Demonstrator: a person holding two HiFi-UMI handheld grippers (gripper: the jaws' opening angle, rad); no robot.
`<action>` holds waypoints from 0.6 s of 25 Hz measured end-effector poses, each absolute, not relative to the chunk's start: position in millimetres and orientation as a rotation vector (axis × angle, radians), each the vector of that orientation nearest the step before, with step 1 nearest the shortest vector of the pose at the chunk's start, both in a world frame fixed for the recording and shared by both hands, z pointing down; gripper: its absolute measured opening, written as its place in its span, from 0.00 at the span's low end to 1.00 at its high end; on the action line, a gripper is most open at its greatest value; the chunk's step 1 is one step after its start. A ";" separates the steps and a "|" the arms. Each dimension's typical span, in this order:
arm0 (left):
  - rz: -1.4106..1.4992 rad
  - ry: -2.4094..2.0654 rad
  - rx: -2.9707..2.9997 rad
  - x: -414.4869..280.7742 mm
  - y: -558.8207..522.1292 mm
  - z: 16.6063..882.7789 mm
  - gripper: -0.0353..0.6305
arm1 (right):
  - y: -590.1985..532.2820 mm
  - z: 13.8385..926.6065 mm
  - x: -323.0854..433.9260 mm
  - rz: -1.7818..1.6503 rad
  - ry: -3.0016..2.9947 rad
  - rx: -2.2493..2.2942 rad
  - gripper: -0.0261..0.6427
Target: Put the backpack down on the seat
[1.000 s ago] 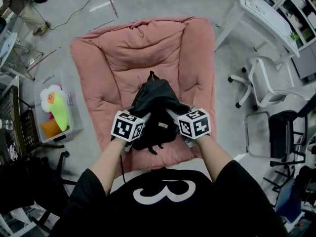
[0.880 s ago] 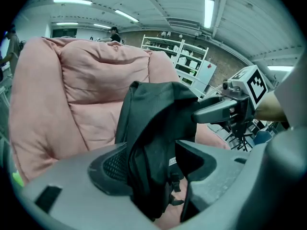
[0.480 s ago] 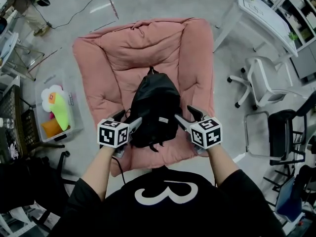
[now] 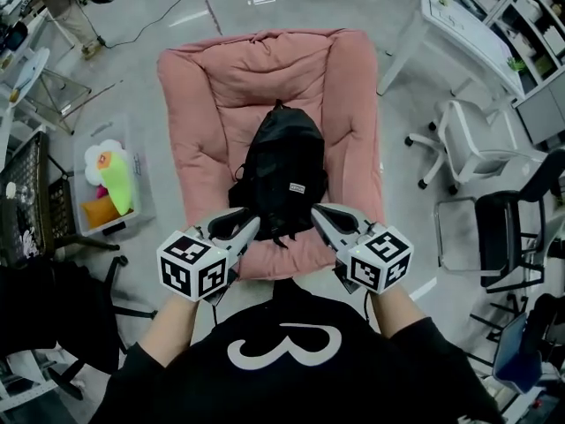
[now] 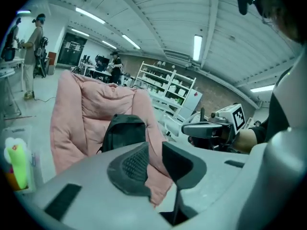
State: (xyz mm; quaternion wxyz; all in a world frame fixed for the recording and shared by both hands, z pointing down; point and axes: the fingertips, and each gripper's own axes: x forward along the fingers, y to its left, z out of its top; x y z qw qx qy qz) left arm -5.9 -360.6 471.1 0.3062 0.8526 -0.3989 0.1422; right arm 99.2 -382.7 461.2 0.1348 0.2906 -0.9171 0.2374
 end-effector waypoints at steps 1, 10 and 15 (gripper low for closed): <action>0.350 -1.065 2.270 -6.7 -347.5 458.4 0.14 | -370.0 450.3 93.6 0.699 -2.687 0.829 0.05; 0.212 -1.102 2.375 -9.4 -243.0 392.3 0.06 | -267.2 385.9 65.7 0.699 -2.838 0.747 0.04; 0.186 -1.129 2.393 -15.7 -208.0 385.0 0.06 | -223.8 374.2 61.4 0.673 -2.861 0.730 0.04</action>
